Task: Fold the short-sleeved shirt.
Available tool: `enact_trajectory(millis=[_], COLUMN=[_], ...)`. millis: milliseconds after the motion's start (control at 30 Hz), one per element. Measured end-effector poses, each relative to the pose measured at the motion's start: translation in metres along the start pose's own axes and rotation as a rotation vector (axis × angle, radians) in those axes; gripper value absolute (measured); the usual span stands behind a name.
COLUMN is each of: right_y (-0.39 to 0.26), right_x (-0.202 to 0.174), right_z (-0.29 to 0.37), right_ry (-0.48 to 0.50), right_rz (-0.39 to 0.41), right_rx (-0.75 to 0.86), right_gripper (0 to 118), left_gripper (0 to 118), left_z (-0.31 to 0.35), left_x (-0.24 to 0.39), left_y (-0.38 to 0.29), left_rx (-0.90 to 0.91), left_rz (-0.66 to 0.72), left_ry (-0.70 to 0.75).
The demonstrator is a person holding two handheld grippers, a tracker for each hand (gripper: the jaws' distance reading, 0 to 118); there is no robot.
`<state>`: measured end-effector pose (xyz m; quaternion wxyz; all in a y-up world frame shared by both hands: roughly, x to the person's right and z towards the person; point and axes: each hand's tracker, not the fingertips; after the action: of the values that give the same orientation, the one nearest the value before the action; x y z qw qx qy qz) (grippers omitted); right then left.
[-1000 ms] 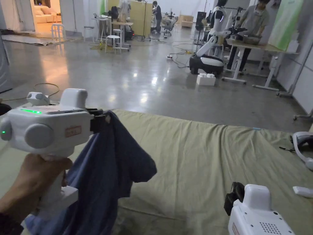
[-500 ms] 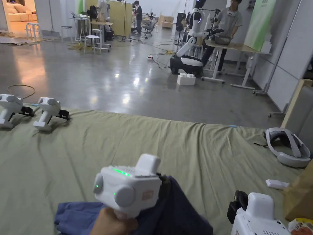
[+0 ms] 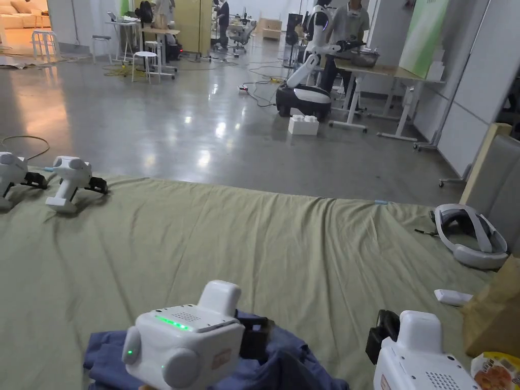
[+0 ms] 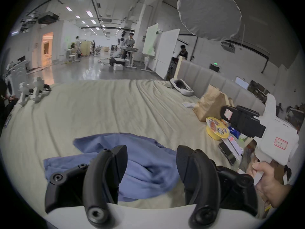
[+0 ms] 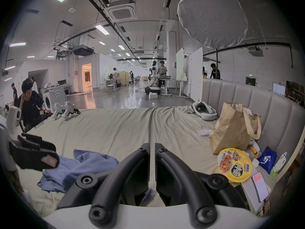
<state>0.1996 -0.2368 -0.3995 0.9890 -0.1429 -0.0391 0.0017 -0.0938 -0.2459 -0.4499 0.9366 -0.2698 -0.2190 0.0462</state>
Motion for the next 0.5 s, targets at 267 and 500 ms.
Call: enact_trajectory(millis=[267,500], right_y=[0.015,0.021], right_x=[-0.033,-0.056], right_z=[0.005,0.012], right_ry=[0.033,0.057], right_rz=[0.019,0.034], right_rx=[0.073,0.129], right_gripper=[8,8], left_gripper=[64,7], left_z=[0.08,0.11], left_x=[-0.028,-0.051], left_y=[0.006,-0.001], left_rx=[0.238,0.279], left_rz=[0.019,0.022], left_ry=[0.262,0.411])
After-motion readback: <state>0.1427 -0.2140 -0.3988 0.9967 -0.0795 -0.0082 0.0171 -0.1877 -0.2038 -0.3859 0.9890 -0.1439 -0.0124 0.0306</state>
